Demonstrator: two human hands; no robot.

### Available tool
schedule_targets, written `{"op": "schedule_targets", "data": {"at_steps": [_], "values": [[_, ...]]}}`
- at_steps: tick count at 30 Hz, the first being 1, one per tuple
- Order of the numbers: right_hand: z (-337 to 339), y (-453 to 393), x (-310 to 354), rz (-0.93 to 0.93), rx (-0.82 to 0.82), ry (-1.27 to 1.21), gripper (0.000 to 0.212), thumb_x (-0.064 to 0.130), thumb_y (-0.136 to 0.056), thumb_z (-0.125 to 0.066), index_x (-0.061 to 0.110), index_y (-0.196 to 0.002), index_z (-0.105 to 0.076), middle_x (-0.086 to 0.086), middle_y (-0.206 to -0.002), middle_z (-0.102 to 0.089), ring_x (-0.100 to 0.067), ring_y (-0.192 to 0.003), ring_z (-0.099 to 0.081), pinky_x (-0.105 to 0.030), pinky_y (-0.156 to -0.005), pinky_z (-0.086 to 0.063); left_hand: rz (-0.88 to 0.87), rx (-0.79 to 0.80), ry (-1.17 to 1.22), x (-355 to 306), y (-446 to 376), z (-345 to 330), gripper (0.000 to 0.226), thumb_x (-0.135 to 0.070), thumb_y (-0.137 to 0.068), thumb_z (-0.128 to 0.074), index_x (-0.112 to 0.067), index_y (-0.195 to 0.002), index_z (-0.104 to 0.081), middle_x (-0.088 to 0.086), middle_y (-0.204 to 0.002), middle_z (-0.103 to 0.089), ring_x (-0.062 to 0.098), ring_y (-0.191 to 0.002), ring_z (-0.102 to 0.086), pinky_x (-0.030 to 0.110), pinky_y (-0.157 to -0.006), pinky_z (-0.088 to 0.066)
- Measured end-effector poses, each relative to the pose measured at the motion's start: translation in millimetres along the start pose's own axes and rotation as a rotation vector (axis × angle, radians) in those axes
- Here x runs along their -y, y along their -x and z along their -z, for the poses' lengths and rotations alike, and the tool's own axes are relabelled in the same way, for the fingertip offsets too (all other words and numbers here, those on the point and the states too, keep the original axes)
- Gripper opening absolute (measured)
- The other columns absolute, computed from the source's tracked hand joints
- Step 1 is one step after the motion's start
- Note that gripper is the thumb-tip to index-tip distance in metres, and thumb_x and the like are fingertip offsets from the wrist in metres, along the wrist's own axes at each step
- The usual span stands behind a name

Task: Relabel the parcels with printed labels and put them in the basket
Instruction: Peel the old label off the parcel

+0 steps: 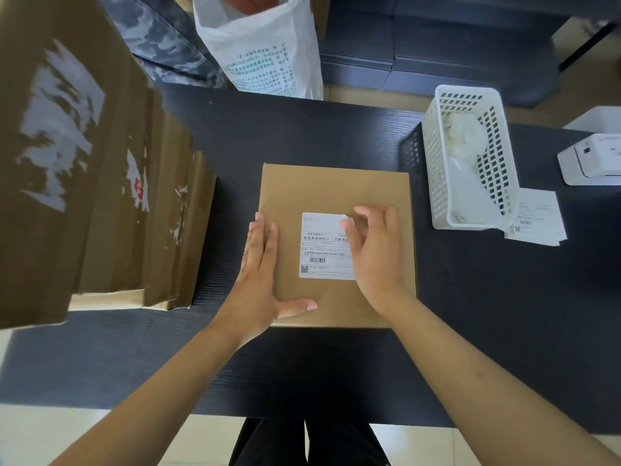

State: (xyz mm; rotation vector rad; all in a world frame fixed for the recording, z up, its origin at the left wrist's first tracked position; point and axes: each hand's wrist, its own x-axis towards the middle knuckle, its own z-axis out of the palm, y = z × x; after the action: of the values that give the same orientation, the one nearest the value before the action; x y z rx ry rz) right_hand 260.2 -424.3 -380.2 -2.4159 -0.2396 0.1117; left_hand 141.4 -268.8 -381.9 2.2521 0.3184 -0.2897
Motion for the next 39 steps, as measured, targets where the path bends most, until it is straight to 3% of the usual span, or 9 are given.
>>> {"op": "schedule_targets", "data": {"at_steps": [5, 9, 19, 23, 25, 30, 33, 35, 39], "values": [[-1, 1, 2, -0.008, -0.085, -0.129, 0.012, 0.009, -0.092, -0.061, 0.003, -0.095, -0.071, -0.004, -0.098, -0.053, -0.020, -0.083, -0.058, -0.025, -0.074, -0.049, -0.005, -0.017, 0.023, 2, 0, -1, 0.132, -0.073, -0.056, -0.066, -0.032, -0.147, 0.019, -0.023, -0.147, 0.038, 0.000, -0.139, 0.030, 0.033, -0.113, 0.001], [-6, 6, 3, 0.023, -0.069, -0.068, 0.013, 0.009, -0.095, -0.054, 0.005, -0.092, -0.066, -0.001, -0.101, -0.051, -0.017, -0.089, -0.054, -0.020, -0.078, -0.042, 0.013, -0.016, 0.032, 1, -1, -3, 0.134, -0.069, -0.056, -0.069, -0.031, -0.148, 0.020, -0.024, -0.147, 0.039, -0.001, -0.138, 0.031, 0.033, -0.114, 0.001], [-2, 29, 2, 0.256, -0.073, 0.075, 0.007, 0.009, -0.094, -0.057, 0.006, -0.096, -0.062, -0.008, -0.106, -0.060, -0.024, -0.098, -0.053, -0.035, -0.083, -0.045, 0.003, -0.032, 0.024, 1, -2, -4, 0.134, -0.068, -0.056, -0.071, -0.025, -0.151, 0.014, -0.023, -0.147, 0.039, -0.001, -0.138, 0.032, 0.026, -0.112, 0.006], [-1, 20, 7, 0.244, -0.015, 0.220, 0.049, 0.037, -0.092, -0.059, 0.010, -0.131, -0.051, -0.006, -0.125, -0.057, -0.023, -0.113, -0.048, -0.037, -0.096, -0.040, -0.006, -0.042, 0.020, 3, -2, -4, 0.134, -0.067, -0.057, -0.073, -0.025, -0.151, 0.013, -0.023, -0.149, 0.037, -0.002, -0.138, 0.030, 0.027, -0.112, 0.004], [-4, 17, 8, 0.293, 0.026, 0.346, 0.056, 0.047, -0.088, -0.060, 0.014, -0.133, -0.052, -0.006, -0.124, -0.057, -0.025, -0.112, -0.050, -0.038, -0.092, -0.040, -0.006, -0.044, 0.017, 3, -2, -5, 0.134, -0.069, -0.057, -0.071, -0.024, -0.151, 0.012, -0.023, -0.149, 0.036, -0.002, -0.138, 0.030, 0.027, -0.112, 0.003], [-12, 13, 8, 0.376, -0.157, 0.329, 0.024, 0.020, -0.088, -0.068, 0.007, -0.108, -0.071, -0.009, -0.099, -0.066, -0.030, -0.089, -0.060, -0.038, -0.076, -0.048, -0.004, -0.049, 0.027, 3, -2, -5, 0.136, -0.070, -0.055, -0.071, -0.024, -0.152, 0.011, -0.023, -0.149, 0.036, -0.001, -0.139, 0.030, 0.027, -0.112, 0.004], [-10, 8, 8, 0.461, -0.171, 0.348, 0.010, 0.005, -0.081, -0.072, 0.002, -0.090, -0.073, -0.011, -0.088, -0.066, -0.030, -0.075, -0.060, -0.036, -0.067, -0.049, -0.009, -0.044, 0.029, 3, -2, -5, 0.135, -0.069, -0.055, -0.071, -0.023, -0.152, 0.011, -0.023, -0.149, 0.036, -0.001, -0.139, 0.030, 0.028, -0.113, 0.004], [-9, 6, 10, 0.514, -0.149, 0.352, 0.006, -0.001, -0.075, -0.073, 0.000, -0.081, -0.071, -0.012, -0.081, -0.065, -0.030, -0.069, -0.059, -0.034, -0.064, -0.048, -0.007, -0.040, 0.021, 2, -1, -4, 0.135, -0.070, -0.056, -0.071, -0.023, -0.151, 0.013, -0.021, -0.149, 0.037, 0.000, -0.139, 0.030, 0.029, -0.114, 0.006], [-3, 12, 15, 0.538, -0.137, 0.343, 0.008, -0.005, -0.071, -0.075, -0.002, -0.076, -0.070, -0.012, -0.072, -0.060, -0.028, -0.063, -0.057, -0.030, -0.060, -0.044, -0.002, -0.065, -0.148, -1, -2, -3, 0.134, -0.077, -0.058, -0.063, -0.020, -0.150, 0.016, -0.008, -0.153, 0.035, 0.006, -0.139, 0.033, 0.035, -0.113, 0.024]]}}
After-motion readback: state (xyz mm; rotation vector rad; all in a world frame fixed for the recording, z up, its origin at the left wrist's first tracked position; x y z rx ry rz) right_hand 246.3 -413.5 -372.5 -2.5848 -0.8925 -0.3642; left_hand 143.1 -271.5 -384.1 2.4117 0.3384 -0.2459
